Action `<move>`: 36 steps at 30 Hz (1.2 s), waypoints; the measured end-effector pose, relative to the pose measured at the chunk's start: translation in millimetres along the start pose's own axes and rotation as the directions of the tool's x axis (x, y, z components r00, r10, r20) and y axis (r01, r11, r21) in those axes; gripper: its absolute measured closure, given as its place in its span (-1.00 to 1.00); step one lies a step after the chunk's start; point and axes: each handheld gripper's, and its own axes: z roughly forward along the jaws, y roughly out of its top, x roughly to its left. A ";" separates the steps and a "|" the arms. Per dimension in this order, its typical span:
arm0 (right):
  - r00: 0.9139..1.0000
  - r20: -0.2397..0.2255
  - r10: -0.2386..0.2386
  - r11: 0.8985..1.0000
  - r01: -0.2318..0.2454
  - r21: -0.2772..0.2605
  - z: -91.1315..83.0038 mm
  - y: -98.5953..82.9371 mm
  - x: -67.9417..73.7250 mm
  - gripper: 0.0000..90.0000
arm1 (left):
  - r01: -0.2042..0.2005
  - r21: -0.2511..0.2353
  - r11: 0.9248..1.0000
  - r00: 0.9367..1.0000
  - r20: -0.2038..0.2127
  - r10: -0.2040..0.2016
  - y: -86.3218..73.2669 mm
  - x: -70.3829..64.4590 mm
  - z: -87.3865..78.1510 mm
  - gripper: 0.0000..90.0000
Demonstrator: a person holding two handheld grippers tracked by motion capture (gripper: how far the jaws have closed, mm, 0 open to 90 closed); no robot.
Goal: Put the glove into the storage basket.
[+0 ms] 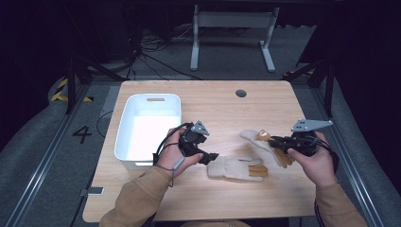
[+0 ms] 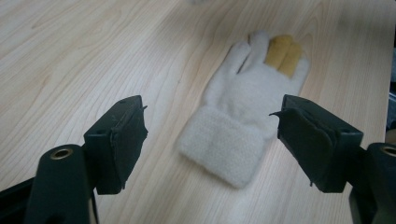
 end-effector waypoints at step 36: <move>0.928 -0.300 -0.221 0.966 0.251 0.065 62.0 -7.1 46.3 0.76 | -0.011 0.051 0.999 1.000 0.009 0.011 -30.4 -15.6 9.6 -0.18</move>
